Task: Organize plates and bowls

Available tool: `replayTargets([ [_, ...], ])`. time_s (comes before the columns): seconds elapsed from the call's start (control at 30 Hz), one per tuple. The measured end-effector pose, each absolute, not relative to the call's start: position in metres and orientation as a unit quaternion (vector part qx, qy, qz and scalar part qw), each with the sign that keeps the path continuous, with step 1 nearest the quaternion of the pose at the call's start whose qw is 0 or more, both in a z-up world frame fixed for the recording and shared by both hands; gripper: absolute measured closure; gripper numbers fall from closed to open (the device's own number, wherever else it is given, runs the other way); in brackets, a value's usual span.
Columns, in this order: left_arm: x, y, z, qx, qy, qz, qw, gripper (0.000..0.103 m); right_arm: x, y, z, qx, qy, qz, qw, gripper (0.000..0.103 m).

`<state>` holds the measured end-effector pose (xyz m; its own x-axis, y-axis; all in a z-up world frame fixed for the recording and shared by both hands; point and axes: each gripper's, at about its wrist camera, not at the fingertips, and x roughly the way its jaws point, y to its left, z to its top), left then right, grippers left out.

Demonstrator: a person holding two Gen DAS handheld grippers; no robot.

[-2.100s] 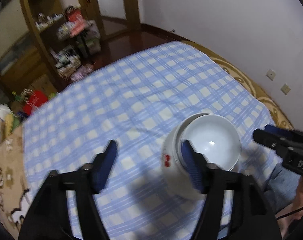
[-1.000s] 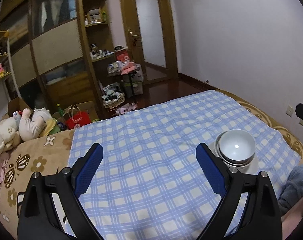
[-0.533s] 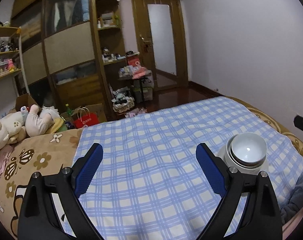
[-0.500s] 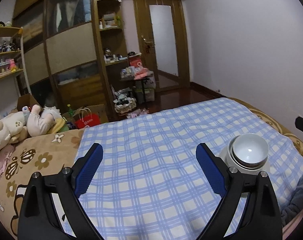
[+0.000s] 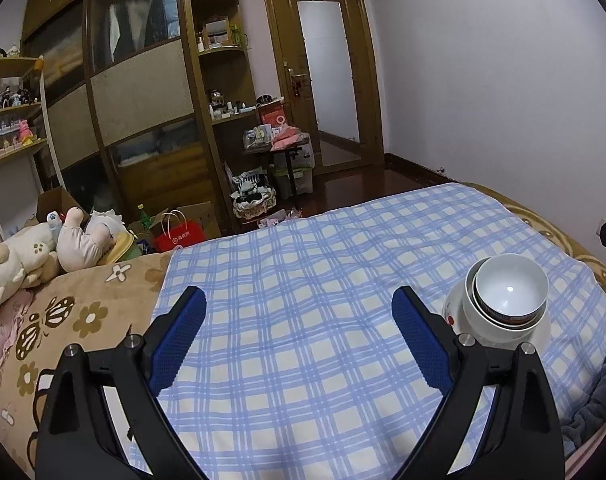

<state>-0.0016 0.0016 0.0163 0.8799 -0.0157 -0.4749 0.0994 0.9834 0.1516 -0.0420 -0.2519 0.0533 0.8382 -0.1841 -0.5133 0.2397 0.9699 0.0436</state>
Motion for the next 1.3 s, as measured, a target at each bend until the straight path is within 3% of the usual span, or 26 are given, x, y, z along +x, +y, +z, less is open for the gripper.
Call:
replayTargets([
  [1.3,0.001,0.015,0.015,0.075,0.250,0.001,0.965,0.010,-0.042,-0.252,0.048,0.052,0.267,-0.113,0.956,0.000],
])
